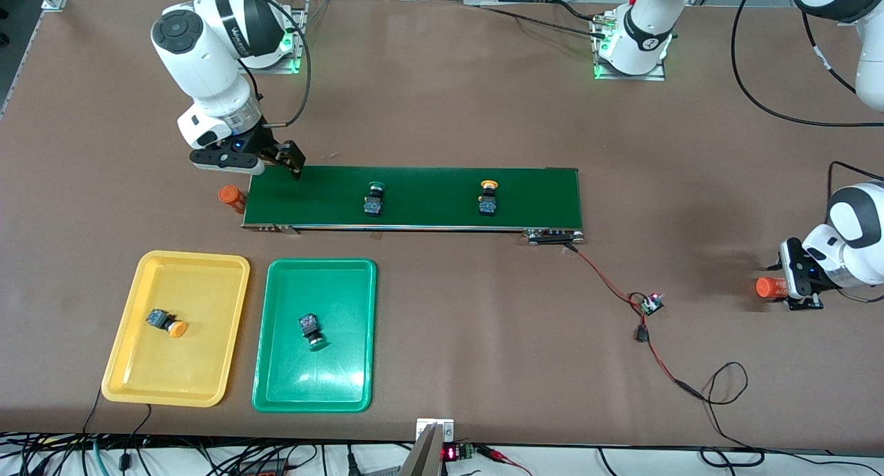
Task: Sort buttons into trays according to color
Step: 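Grasp the orange cylinder with the left gripper while the right gripper reaches the belt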
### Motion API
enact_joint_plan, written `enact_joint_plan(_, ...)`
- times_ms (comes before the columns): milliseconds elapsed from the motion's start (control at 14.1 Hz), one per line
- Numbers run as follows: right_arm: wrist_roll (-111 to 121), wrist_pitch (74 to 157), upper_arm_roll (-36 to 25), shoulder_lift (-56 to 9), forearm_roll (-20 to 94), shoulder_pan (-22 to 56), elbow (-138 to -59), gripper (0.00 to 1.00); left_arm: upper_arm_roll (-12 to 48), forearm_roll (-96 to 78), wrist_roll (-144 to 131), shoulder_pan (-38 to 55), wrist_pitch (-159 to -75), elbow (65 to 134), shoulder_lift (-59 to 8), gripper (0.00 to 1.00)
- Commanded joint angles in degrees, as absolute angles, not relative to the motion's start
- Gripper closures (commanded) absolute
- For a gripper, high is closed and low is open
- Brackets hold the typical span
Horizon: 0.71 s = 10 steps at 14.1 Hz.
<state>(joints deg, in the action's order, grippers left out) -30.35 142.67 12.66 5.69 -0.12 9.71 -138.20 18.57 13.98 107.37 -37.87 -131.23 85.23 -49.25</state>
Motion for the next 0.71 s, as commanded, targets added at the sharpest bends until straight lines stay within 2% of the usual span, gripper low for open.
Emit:
enact_joint_plan(0, -33.83, 143.17, 15.20, 4.66, 0.01, 10.37, -137.81, 0.00, 19.34, 13.80, 109.34, -38.41, -129.99, 83.50, -49.84, 1.00)
enact_joint_plan(283, -34.54, 142.65, 16.44, 2.47, -1.57, 10.63, -137.29, 0.00, 21.00, 13.45, 106.98, -38.41, -124.47, 83.50, -48.44, 1.00)
enact_joint_plan(637, -44.48, 139.58, 17.58, -0.61, -16.33, 10.81, -135.79, 0.00, 21.44, 14.24, 100.46, -37.71, -118.39, 86.91, -42.55, 1.00)
